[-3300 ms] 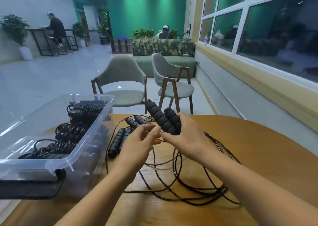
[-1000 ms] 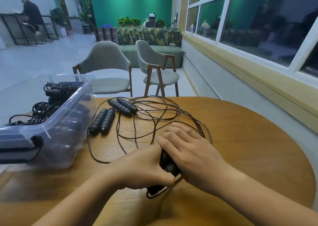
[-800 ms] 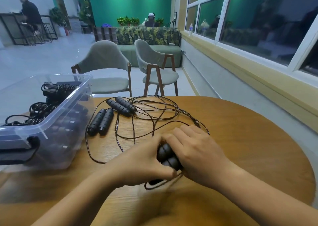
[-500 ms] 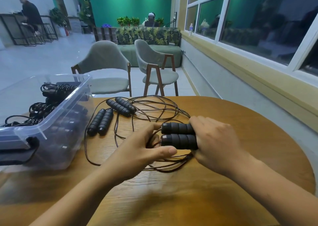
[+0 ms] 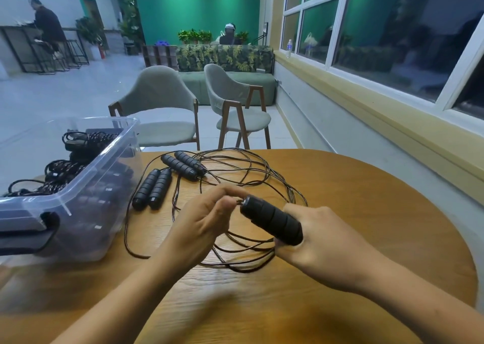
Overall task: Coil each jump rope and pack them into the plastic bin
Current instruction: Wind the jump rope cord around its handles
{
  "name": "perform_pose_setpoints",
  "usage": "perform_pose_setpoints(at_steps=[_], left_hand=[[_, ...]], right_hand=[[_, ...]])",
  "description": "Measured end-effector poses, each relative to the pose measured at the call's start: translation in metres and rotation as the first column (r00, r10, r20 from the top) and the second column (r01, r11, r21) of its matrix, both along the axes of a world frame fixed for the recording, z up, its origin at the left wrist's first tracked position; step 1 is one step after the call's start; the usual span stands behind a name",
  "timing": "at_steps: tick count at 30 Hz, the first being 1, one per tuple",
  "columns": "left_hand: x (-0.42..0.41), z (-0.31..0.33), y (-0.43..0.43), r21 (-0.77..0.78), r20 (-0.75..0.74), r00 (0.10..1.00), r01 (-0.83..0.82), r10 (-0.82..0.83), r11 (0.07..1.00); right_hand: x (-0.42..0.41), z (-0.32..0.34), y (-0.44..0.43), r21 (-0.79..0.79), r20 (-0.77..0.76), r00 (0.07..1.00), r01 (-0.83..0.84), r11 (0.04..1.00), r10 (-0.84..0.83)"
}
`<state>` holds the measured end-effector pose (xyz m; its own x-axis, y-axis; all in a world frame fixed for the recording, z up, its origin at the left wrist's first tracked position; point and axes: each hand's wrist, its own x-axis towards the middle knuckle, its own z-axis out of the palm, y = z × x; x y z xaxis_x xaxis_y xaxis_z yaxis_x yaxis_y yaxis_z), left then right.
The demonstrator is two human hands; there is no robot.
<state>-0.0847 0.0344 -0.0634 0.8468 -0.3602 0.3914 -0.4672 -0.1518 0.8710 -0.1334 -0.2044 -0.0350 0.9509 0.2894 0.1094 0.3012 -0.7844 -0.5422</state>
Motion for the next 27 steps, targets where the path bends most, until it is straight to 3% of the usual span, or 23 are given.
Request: perform_pose_setpoints(at_steps=[3,6,9,14,17,20,23,27], left_hand=[[-0.003,-0.004,-0.008,-0.116,-0.013,1.0,-0.021,0.019,0.993],[-0.011,-0.01,-0.02,-0.142,-0.019,0.998,-0.068,0.066,0.988],[-0.022,-0.018,-0.034,-0.054,0.0,0.99,-0.14,0.14,0.989],[-0.042,-0.022,-0.051,0.214,0.013,0.984,-0.177,0.178,0.961],[-0.047,-0.02,-0.052,0.395,0.038,0.983,-0.181,0.18,0.901],[-0.054,-0.014,-0.052,0.531,0.051,0.986,-0.161,0.158,0.832],[-0.058,-0.007,-0.051,0.697,0.096,0.98,-0.193,0.177,0.69],[-0.064,0.005,-0.052,0.865,0.185,0.977,-0.214,0.108,0.455]], right_hand=[[-0.002,0.001,0.008,0.249,-0.218,0.972,-0.028,0.968,0.084],[-0.003,0.003,0.013,0.548,-0.464,0.867,0.121,0.828,0.181],[-0.004,0.005,0.019,0.681,-0.473,0.841,0.161,0.714,0.261],[-0.002,0.003,0.023,0.707,-0.466,0.859,0.218,0.673,0.211],[0.005,-0.001,0.02,0.622,-0.428,0.9,0.228,0.749,0.081],[0.014,-0.006,0.017,0.42,-0.252,0.963,0.203,0.884,-0.102],[0.019,-0.006,0.016,0.254,-0.136,0.977,0.192,0.948,-0.161],[0.021,-0.012,0.022,-0.046,-0.111,0.972,0.206,0.978,-0.209]])
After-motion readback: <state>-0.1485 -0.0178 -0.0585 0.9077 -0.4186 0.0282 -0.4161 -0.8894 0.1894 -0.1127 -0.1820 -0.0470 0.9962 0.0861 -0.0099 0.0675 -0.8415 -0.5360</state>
